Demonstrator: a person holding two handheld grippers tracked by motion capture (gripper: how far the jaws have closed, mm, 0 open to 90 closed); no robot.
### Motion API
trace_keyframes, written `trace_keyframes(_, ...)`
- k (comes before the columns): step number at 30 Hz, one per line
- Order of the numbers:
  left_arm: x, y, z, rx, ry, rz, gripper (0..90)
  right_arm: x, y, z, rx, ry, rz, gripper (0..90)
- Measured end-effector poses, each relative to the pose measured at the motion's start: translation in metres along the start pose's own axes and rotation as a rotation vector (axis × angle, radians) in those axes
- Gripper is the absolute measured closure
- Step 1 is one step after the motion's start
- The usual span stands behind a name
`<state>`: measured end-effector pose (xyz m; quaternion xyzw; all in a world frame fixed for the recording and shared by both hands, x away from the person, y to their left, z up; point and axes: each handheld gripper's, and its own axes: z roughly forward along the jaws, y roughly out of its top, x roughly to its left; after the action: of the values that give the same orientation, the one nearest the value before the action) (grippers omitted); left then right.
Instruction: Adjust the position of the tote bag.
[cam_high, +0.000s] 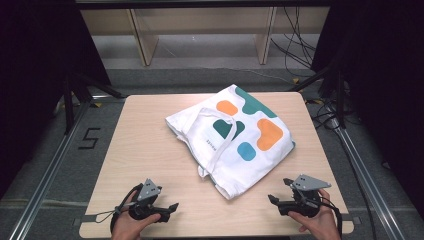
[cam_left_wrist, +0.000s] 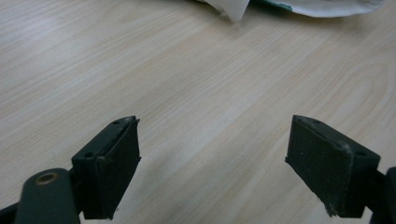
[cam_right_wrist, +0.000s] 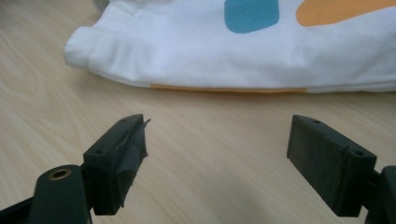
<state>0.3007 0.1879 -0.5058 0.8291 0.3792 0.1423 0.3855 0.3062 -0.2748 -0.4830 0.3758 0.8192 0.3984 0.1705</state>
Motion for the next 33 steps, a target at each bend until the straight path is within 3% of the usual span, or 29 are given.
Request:
trace_keyframes(1,0.0,0.0,0.0,-0.006,0.001,-0.006,16.3,0.0,0.001,0.001,-0.006,0.004,-0.021,20.7)
trace_keyframes(4,0.001,0.0,-0.001,0.01,-0.002,0.008,16.3,0.004,0.005,0.004,-0.01,0.011,-0.02,21.1)
trace_keyframes(5,0.001,0.0,-0.001,0.01,-0.001,0.009,16.3,0.007,0.006,0.004,-0.006,0.008,0.003,21.1)
trace_keyframes(9,0.001,0.0,-0.001,0.011,-0.003,0.007,16.3,0.01,0.012,0.01,-0.007,0.019,-0.049,21.4)
trace_keyframes(12,0.0,0.001,0.0,0.0,0.006,-0.002,16.3,0.015,0.015,0.014,0.006,0.033,-0.054,22.3)
trace_keyframes(13,0.0,0.001,0.0,-0.002,0.007,-0.005,16.3,0.019,0.016,0.015,0.01,0.045,-0.024,22.5)
trace_keyframes(14,-0.001,0.001,0.0,-0.004,-0.002,-0.009,16.3,0.017,0.019,0.017,-0.004,0.047,-0.067,22.7)
trace_keyframes(17,-0.001,0.001,0.0,-0.002,0.002,-0.009,16.3,0.022,0.024,0.021,0.002,0.069,-0.063,24.2)
trace_keyframes(20,0.0,0.001,0.0,-0.012,0.007,-0.01,16.3,0.027,0.032,0.029,0.0,0.063,-0.087,27.6)
trace_keyframes(22,0.0,0.001,0.0,-0.021,0.008,-0.008,16.3,0.032,0.036,0.034,0.005,0.084,-0.096,28.8)
trace_keyframes(23,0.002,0.001,-0.002,-0.005,0.009,0.022,16.4,0.033,0.039,0.035,0.008,0.084,-0.116,29.3)
trace_keyframes(24,0.002,0.001,-0.002,-0.005,0.009,0.022,16.3,0.033,0.039,0.035,0.008,0.084,-0.116,29.3)
trace_keyframes(25,0.001,0.001,-0.001,-0.022,0.01,-0.004,16.3,0.04,0.047,0.042,0.001,0.098,-0.126,30.9)
trace_keyframes(27,0.002,0.001,-0.002,-0.009,0.006,-0.01,16.3,0.045,0.053,0.048,-0.007,0.1,-0.142,31.6)
trace_keyframes(29,0.003,0.001,-0.003,-0.008,0.011,0.008,16.3,0.053,0.06,0.056,-0.007,0.161,-0.106,32.1)
trace_keyframes(30,0.003,0.001,-0.003,-0.008,0.011,0.008,16.3,0.057,0.064,0.061,-0.011,0.176,-0.127,32.8)
trace_keyframes(33,0.003,0.0,-0.002,-0.015,0.02,-0.024,16.3,0.071,0.072,0.074,0.025,0.16,-0.174,33.4)
